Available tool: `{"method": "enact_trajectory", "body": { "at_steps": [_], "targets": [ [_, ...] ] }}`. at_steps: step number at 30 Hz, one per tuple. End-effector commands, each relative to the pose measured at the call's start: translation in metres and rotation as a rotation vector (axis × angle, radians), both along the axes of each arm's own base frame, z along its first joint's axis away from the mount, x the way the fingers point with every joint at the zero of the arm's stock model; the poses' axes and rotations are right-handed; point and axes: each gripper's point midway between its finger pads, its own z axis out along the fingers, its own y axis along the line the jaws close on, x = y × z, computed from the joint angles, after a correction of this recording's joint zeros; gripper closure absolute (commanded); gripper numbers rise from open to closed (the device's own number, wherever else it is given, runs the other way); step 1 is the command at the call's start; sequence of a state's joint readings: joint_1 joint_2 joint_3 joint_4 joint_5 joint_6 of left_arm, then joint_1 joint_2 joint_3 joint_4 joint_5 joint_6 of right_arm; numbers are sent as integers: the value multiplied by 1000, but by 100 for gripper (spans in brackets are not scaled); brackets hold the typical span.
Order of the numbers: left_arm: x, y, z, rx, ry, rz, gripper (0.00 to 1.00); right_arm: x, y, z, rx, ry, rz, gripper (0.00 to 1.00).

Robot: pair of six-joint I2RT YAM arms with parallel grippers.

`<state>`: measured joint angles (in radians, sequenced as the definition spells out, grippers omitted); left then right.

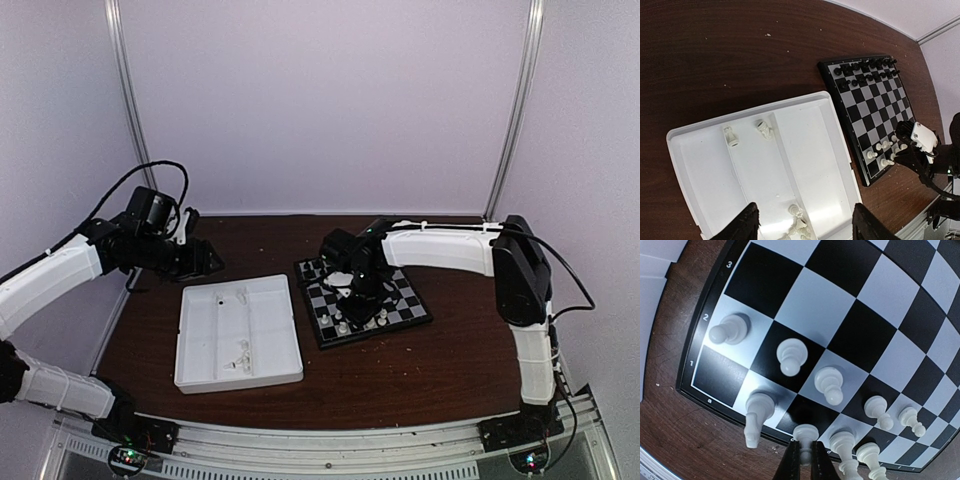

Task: Set up the chess pieces on the board
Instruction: Place the chess piece on the chessboard.

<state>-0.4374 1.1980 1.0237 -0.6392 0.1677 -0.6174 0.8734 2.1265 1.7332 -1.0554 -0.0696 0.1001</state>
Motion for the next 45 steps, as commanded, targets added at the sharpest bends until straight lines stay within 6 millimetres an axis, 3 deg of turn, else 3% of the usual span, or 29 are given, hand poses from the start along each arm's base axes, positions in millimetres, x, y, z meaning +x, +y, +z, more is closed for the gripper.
{"method": "enact_trajectory", "body": {
  "at_steps": [1, 31, 34, 45],
  "targets": [
    [9, -2, 14, 1, -43, -7, 36, 9, 5, 2, -2, -34, 5, 95],
    [8, -3, 12, 0, -33, -13, 36, 7, 4, -10, -24, -9, 10, 86],
    [7, -3, 12, 0, -33, -14, 36, 7, 4, -8, -22, -13, 12, 81],
    [7, -3, 14, -4, -35, -16, 36, 9, 3, 14, -2, -46, 11, 78]
  ]
}}
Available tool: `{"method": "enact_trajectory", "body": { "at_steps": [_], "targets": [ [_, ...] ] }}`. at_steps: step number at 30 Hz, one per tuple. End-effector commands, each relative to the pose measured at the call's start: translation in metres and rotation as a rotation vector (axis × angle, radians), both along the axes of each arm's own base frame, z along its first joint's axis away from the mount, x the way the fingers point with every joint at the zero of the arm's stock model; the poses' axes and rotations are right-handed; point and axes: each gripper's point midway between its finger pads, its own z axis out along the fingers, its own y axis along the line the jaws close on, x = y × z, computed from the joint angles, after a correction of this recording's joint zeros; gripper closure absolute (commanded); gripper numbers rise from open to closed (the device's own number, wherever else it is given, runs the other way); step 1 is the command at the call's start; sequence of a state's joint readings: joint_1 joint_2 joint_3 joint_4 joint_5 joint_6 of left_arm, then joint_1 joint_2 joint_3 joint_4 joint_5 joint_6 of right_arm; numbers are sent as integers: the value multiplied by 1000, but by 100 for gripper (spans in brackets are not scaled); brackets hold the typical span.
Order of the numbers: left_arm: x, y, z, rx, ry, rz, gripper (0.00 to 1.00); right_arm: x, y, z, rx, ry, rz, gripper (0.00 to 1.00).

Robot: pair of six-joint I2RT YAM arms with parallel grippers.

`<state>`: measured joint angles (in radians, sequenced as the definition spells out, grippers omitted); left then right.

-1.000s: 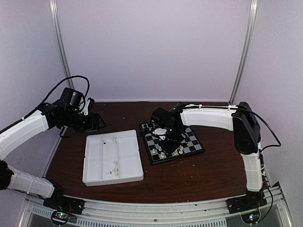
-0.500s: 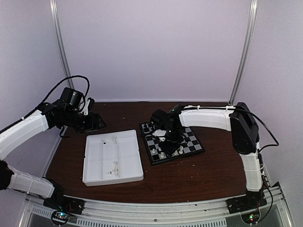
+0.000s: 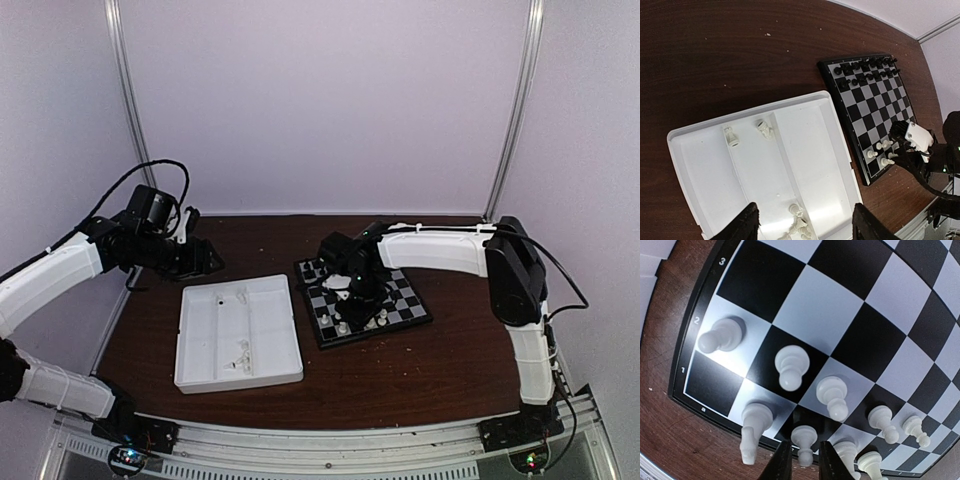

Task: Set up the chess pieces on the board
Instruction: Place the chess piece on the chessboard, then pick up the chess piece from the storage box.

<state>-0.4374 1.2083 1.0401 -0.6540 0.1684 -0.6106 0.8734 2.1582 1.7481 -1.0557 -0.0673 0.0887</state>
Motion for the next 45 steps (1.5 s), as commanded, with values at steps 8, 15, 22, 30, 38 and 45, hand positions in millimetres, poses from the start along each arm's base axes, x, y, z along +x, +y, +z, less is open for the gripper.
{"method": "enact_trajectory", "body": {
  "at_steps": [8, 15, 22, 30, 38, 45],
  "targets": [
    [5, -1, 13, -2, -42, -7, 36, 9, 6, 52, 71, -98, 12, 78],
    [1, 10, 7, 68, -31, 3, 38, 14, 12, 106, 217, -229, 39, 72],
    [-3, 10, -13, 197, 10, -21, 40, 21, 15, 175, 454, -450, 21, 71],
    [12, 20, -44, 331, 60, 27, 52, 9, 7, 208, 623, -564, 19, 62],
    [25, 6, -74, 307, 130, 38, 64, 3, 5, 201, 641, -548, 19, 62],
    [35, -12, -93, 316, 169, 17, 73, 0, 2, 198, 646, -554, 23, 62]
  ]
}}
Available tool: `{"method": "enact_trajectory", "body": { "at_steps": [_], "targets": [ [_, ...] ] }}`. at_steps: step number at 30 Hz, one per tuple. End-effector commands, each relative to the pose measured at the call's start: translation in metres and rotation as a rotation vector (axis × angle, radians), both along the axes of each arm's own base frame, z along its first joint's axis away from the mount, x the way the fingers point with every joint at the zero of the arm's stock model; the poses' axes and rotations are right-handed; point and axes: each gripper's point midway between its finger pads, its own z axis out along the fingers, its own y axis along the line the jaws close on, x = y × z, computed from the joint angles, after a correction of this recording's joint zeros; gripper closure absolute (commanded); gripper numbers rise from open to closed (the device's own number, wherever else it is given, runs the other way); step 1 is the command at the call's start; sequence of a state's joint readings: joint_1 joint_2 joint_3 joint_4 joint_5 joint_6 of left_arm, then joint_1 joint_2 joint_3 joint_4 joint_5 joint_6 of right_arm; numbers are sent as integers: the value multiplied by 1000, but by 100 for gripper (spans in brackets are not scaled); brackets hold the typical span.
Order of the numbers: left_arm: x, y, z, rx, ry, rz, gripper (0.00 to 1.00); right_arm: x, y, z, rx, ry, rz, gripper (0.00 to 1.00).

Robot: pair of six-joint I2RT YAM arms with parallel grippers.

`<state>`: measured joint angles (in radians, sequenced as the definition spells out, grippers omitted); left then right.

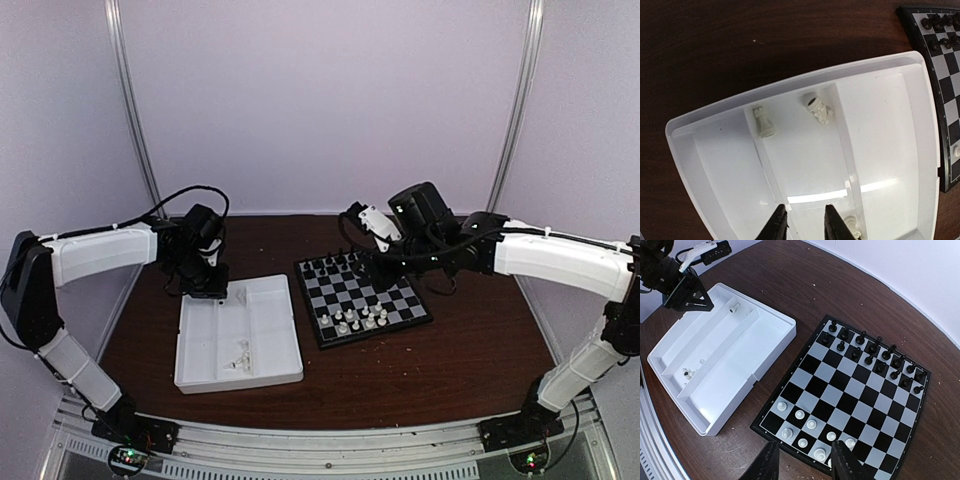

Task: Set up the chess pieces on the board
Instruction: Pick up the chess piece from the storage box.

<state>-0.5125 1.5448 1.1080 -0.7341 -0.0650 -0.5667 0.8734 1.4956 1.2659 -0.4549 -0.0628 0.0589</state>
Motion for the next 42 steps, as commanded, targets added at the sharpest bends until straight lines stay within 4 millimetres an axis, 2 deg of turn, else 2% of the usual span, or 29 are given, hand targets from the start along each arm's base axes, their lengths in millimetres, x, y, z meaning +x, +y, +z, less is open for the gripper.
{"method": "enact_trajectory", "body": {
  "at_steps": [1, 8, 14, 18, 29, 42],
  "targets": [
    [21, -19, 3, -32, -31, 7, 74, -3, 1, 21, 60, -40, 6, 62],
    [34, -11, -29, 58, 28, 108, 73, -2, -2, 15, 49, -41, -3, 62],
    [43, -3, -48, 131, 46, 164, 74, -3, -2, 15, 54, -37, 3, 63],
    [48, 1, -55, 173, 47, 182, 74, -3, -3, 14, 54, -41, 2, 62],
    [59, 14, -55, 239, -15, 223, 73, -3, -1, 11, 53, -29, 10, 63],
    [52, 19, -78, 238, 54, 257, 74, -2, 1, 12, 55, -29, 9, 63]
  ]
}}
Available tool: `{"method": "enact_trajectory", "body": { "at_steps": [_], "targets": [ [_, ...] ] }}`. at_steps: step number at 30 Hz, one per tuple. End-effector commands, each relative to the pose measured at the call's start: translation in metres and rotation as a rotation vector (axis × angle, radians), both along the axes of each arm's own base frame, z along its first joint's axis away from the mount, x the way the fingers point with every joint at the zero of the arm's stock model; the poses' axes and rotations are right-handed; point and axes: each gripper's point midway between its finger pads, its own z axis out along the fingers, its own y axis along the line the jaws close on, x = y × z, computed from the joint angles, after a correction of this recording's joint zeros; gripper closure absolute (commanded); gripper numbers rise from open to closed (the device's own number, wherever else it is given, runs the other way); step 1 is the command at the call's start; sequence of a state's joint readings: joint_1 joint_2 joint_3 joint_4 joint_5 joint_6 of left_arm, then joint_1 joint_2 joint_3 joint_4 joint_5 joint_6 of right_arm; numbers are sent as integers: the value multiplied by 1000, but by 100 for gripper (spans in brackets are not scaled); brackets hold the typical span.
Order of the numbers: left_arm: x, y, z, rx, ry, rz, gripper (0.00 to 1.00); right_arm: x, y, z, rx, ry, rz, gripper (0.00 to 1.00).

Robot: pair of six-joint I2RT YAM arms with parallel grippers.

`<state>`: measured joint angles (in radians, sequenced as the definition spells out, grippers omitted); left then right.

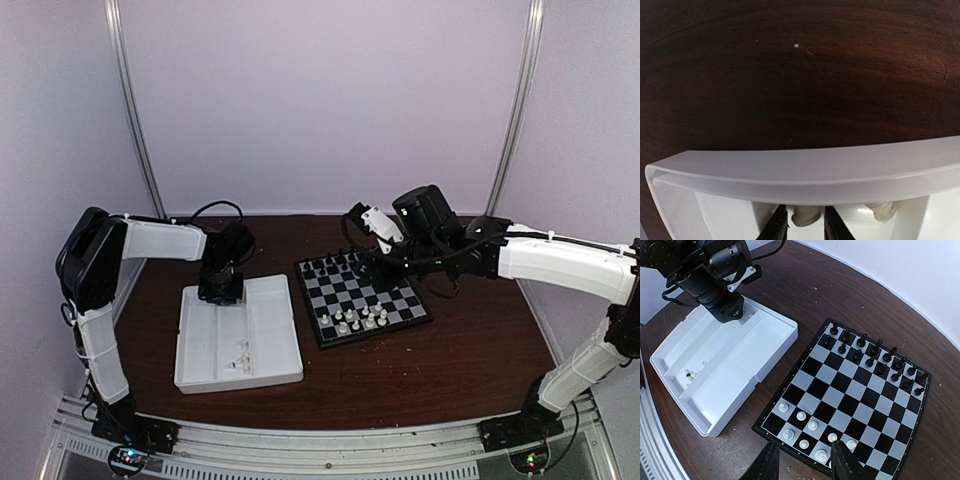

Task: Set up the chess pieces on the board
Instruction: Pick up the chess piece from the storage box.

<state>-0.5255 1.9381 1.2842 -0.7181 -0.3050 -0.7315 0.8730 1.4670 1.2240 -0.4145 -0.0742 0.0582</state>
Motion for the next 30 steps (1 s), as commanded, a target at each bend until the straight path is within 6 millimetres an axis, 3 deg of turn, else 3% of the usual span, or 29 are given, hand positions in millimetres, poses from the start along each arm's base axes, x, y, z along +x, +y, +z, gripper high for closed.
{"method": "enact_trajectory", "body": {
  "at_steps": [1, 21, 30],
  "targets": [
    [2, 7, -2, -3, -8, 48, 74, 2, 2, 11, 29, -16, 0, 63],
    [11, 3, -18, -9, 16, 55, 70, -1, 1, 15, 39, -18, 7, 62],
    [8, 3, -15, 6, 19, 31, 82, -1, 4, 16, 44, -18, 19, 63]
  ]
}}
